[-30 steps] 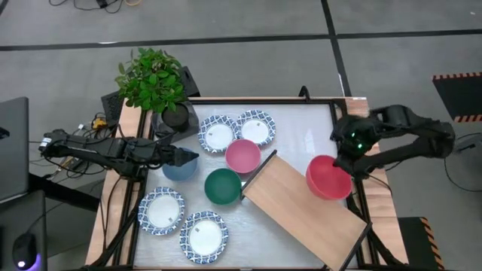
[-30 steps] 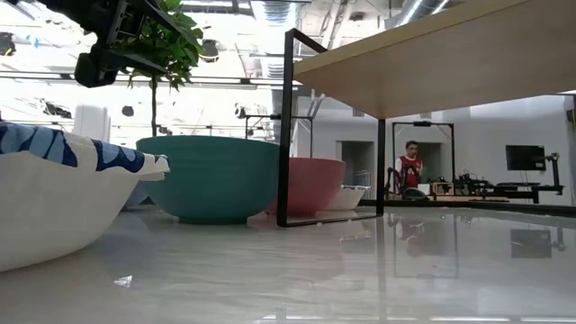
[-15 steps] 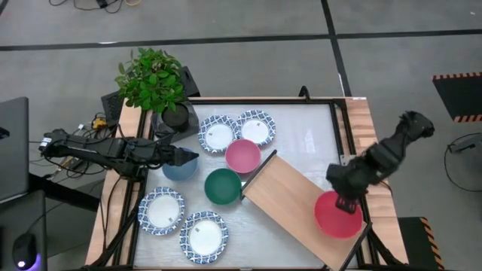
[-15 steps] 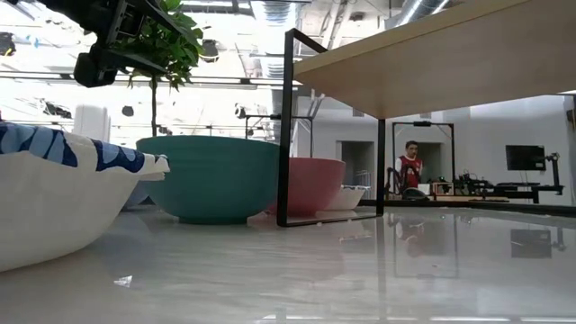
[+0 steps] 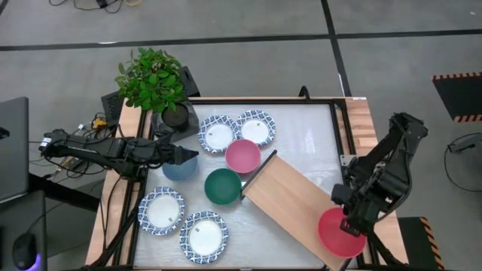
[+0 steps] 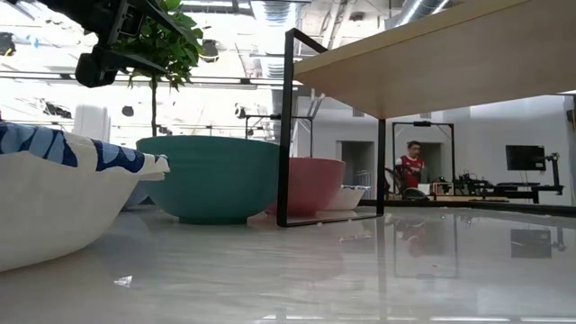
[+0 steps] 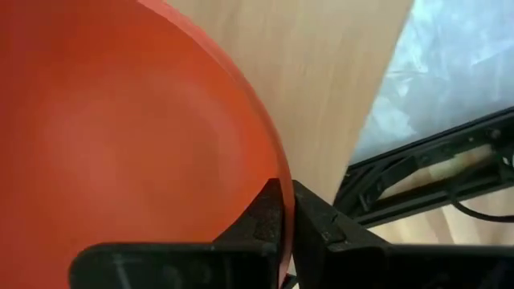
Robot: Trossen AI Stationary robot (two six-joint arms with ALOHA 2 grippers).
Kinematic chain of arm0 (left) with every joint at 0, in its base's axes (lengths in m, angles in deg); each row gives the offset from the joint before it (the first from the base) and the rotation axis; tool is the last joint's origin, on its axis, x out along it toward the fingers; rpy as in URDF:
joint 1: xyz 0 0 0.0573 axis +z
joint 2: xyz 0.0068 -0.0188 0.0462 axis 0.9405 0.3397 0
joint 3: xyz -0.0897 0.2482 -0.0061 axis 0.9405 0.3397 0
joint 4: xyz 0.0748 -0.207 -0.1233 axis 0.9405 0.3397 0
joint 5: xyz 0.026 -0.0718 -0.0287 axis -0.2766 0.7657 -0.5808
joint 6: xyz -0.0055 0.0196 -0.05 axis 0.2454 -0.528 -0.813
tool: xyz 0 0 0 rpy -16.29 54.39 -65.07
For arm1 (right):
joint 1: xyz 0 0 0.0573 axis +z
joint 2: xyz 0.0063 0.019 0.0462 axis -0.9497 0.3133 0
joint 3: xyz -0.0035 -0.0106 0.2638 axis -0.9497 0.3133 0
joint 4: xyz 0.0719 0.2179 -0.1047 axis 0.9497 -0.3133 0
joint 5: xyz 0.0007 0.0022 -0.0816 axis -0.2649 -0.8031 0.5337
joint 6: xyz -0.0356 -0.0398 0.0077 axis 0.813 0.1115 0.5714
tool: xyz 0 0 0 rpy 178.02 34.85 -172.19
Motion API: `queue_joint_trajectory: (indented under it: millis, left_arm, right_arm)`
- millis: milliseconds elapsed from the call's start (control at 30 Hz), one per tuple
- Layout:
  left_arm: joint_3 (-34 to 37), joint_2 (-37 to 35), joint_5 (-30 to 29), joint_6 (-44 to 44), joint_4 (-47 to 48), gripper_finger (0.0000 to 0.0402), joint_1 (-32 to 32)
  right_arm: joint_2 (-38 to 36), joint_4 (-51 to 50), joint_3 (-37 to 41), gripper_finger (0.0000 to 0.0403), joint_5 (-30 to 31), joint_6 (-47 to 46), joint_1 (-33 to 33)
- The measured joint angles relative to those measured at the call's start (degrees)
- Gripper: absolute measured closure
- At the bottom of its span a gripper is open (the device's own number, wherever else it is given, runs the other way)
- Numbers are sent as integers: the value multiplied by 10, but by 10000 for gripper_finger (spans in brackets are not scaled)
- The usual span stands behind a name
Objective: Place and stack bowls onto a shelf
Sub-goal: Put the orange bowl on the shelf, then put the white patterned bowl on the shelf
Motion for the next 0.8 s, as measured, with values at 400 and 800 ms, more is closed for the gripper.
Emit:
queue_joint_trajectory:
  millis: [400, 800]
  left_arm:
    - [0, 0, 0, -1, 0, 148, 0]
    - [0, 0, 0, 3, 3, 148, 0]
  right_arm:
    - [-9, 8, 4, 291, 24, -36, 1]
    - [-52, 61, 4, 165, 28, -59, -6]
